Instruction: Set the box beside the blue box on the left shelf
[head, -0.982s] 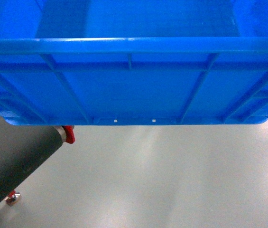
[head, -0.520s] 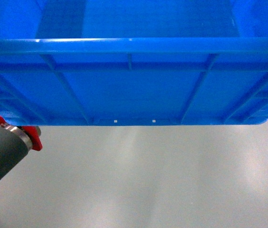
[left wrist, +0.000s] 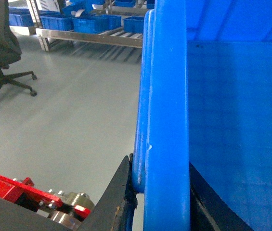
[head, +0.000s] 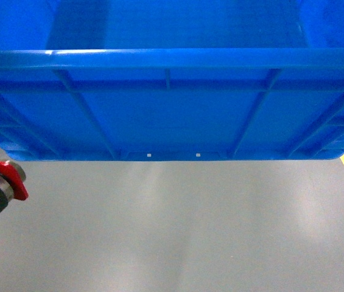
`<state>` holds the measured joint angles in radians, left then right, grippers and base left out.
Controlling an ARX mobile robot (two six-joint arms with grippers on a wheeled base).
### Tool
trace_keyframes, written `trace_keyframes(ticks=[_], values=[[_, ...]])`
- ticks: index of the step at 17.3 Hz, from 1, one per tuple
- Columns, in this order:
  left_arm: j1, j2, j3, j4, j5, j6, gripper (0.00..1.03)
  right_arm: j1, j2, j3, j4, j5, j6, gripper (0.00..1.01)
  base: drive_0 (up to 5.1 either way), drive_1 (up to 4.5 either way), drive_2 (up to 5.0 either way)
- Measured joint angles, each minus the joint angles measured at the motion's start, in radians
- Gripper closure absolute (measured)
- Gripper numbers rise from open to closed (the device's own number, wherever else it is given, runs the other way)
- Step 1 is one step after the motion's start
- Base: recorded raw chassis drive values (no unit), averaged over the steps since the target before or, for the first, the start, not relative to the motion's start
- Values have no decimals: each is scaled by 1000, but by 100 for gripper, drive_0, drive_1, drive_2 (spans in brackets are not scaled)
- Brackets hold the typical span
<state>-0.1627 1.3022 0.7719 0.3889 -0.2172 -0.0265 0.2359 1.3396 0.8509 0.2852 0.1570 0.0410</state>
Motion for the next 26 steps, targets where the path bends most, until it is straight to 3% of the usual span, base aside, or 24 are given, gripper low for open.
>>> trace_keyframes(ticks=[10, 26], values=[[0, 0, 0, 0, 0, 0, 84, 0, 0, 0, 0, 0, 0, 81, -151, -151, -151], [-2, -2, 0, 0, -2, 0, 85, 0, -2, 0, 1, 0, 0, 81, 1, 406, -404]])
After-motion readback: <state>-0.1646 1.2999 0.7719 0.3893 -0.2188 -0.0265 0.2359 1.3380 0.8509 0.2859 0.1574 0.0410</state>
